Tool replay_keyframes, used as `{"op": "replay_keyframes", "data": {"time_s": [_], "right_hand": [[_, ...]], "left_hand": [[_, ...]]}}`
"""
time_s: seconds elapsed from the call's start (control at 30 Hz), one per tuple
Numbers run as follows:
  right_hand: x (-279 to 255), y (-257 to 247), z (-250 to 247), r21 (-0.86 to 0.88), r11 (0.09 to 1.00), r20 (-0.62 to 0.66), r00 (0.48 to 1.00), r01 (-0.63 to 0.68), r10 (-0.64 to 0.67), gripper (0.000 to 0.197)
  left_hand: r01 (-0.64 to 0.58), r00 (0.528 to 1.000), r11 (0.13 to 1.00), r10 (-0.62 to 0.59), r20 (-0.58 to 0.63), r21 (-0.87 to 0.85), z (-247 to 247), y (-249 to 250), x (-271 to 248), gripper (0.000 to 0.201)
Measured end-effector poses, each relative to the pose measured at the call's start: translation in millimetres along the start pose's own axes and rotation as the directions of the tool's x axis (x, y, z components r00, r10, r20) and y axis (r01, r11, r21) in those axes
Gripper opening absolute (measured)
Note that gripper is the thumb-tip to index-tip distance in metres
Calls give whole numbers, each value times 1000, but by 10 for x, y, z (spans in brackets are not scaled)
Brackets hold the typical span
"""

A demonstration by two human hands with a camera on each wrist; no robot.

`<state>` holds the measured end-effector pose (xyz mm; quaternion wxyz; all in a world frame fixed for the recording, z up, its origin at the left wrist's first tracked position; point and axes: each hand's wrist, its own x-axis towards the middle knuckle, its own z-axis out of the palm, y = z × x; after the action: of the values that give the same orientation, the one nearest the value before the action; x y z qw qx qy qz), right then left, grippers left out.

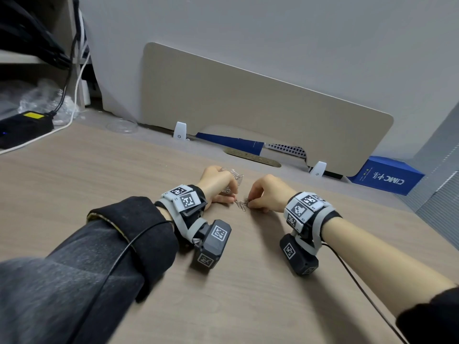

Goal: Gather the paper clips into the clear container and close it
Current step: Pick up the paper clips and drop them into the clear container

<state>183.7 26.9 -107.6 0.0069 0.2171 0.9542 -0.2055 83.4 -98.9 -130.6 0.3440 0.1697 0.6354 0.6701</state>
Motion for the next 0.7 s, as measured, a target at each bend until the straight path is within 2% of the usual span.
{"op": "replay_keyframes", "data": {"time_s": [0.07, 0.17, 0.33, 0.43, 0.57, 0.7], "right_hand": [[12, -2, -2, -3, 1000, 12, 1000, -19, 19, 3], [23, -13, -5, -4, 998, 19, 998, -58, 58, 9], [36, -18, 5, -12, 994, -38, 994, -105, 105, 10], [30, 5, -4, 2, 992, -45, 991, -126, 126, 9], [14, 82, -56, 112, 979, -35, 984, -173, 177, 5], [-2, 91, -261, 309, 935, -77, 976, -173, 206, 16]], "left_hand": [[2, 1000, 1000, -2, 4, -1, -2, -3, 1, 38], [3, 1000, 1000, -3, 4, 3, -3, -5, 5, 41], [1, 1000, 1000, -1, 7, 6, 5, -2, 1, 49], [-1, 1000, 1000, 1, 11, 11, 10, 3, -6, 42], [7, 999, 1000, -8, 32, 17, 5, 4, -11, 39], [1, 999, 999, -3, 47, 35, 5, 0, -5, 51]]}}
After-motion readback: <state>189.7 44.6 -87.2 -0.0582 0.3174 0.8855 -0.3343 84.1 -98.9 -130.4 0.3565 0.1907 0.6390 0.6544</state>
